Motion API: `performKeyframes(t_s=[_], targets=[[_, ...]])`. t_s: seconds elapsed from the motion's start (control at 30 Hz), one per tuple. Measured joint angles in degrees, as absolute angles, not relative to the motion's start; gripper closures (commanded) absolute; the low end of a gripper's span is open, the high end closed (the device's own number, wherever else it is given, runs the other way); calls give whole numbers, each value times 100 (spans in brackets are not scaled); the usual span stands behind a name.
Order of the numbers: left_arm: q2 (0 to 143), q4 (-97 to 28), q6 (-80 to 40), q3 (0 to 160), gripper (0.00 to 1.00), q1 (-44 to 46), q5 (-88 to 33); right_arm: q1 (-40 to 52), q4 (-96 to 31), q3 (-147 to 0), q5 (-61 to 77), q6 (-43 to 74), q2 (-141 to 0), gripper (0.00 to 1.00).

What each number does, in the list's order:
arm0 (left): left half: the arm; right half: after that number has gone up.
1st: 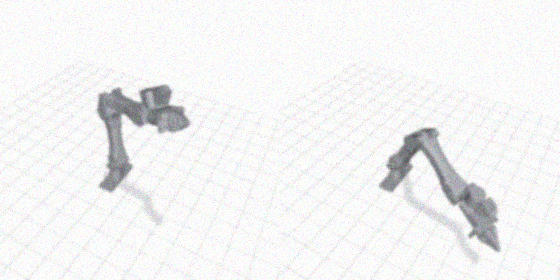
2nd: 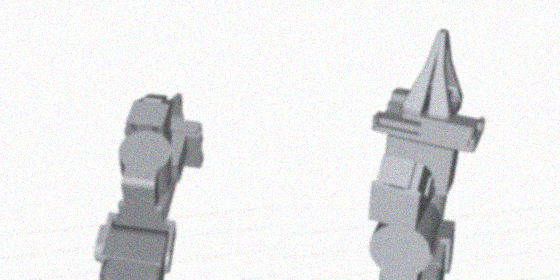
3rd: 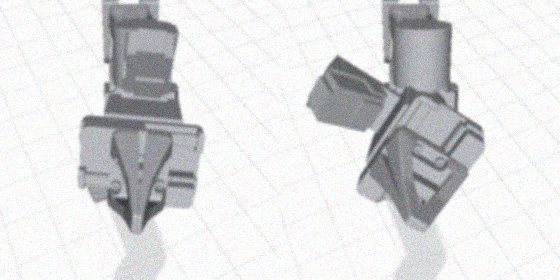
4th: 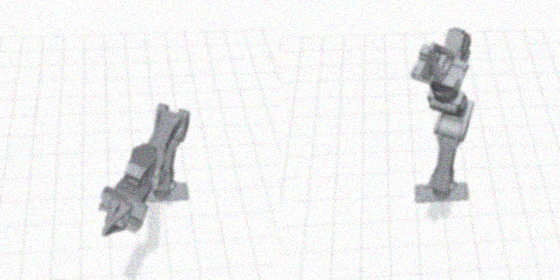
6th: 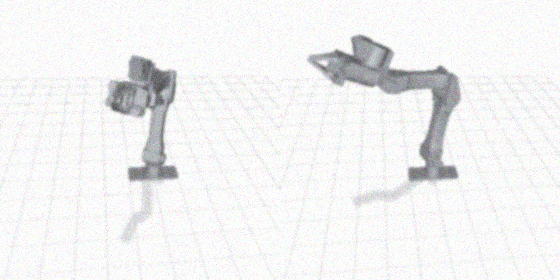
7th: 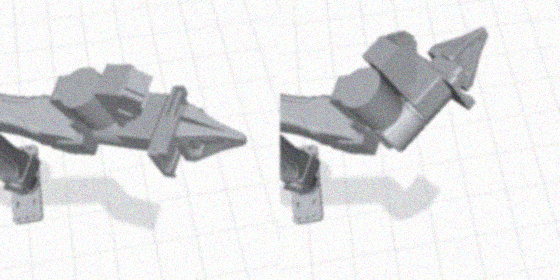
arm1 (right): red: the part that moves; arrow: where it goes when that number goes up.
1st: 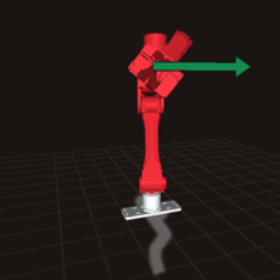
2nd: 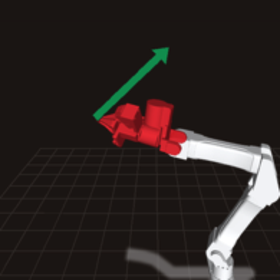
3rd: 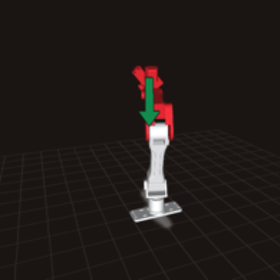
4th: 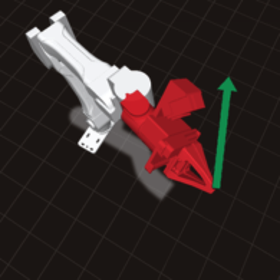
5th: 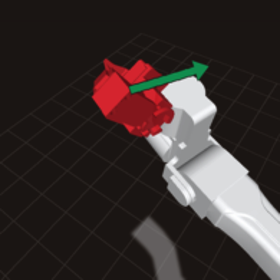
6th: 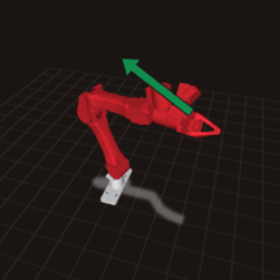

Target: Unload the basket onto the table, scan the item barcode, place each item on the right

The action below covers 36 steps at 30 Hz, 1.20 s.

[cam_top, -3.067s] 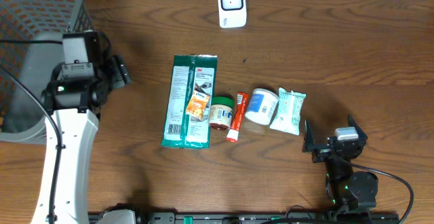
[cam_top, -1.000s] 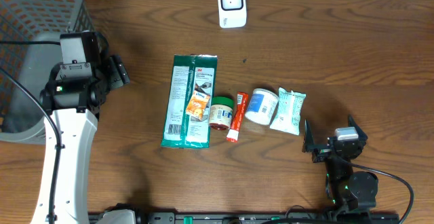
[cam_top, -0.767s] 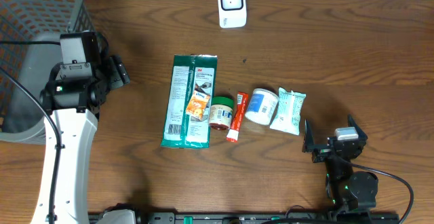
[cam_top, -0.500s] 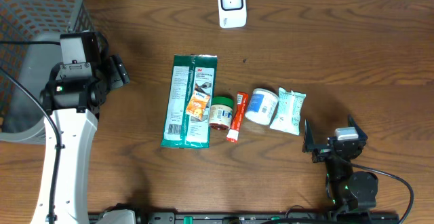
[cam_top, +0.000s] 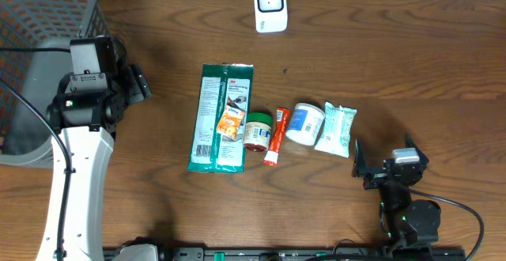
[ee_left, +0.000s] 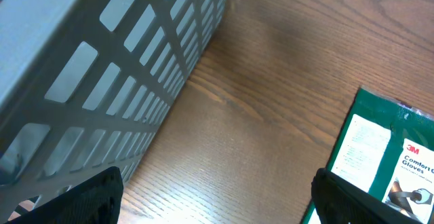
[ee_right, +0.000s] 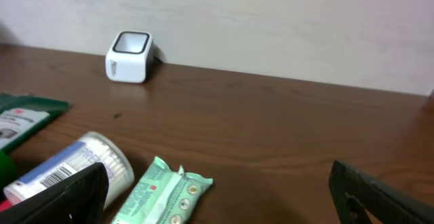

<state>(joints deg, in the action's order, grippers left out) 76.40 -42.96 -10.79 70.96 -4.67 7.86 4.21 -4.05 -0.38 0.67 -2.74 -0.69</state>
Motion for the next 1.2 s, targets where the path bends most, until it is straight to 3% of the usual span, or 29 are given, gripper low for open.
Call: performKeyframes(t_s=[0.23, 0.5, 0.97, 1.13, 1.17, 1.2], targets=[[7640, -4296, -1079, 7096, 13, -467, 786, 421, -1199, -462, 152, 117, -95, 1], [7640, -4298, -1079, 7096, 13, -467, 784, 421, -2386, -2670, 62, 333, -602, 1], [7649, -4294, -1094, 7096, 13, -467, 775, 425, -6302, -7616, 589, 563, -5019, 1], [7653, -4294, -1094, 7096, 13, -467, 768, 423, -6831, -8818, 1275, 569, -6565, 1], [7653, -4303, -1096, 7096, 13, -467, 768, 425, -6814, -8858, 1476, 569, -6711, 7], [7653, -4296, -1094, 7096, 13, -467, 768, 425, -6810, -8868, 1684, 569, -6838, 20]])
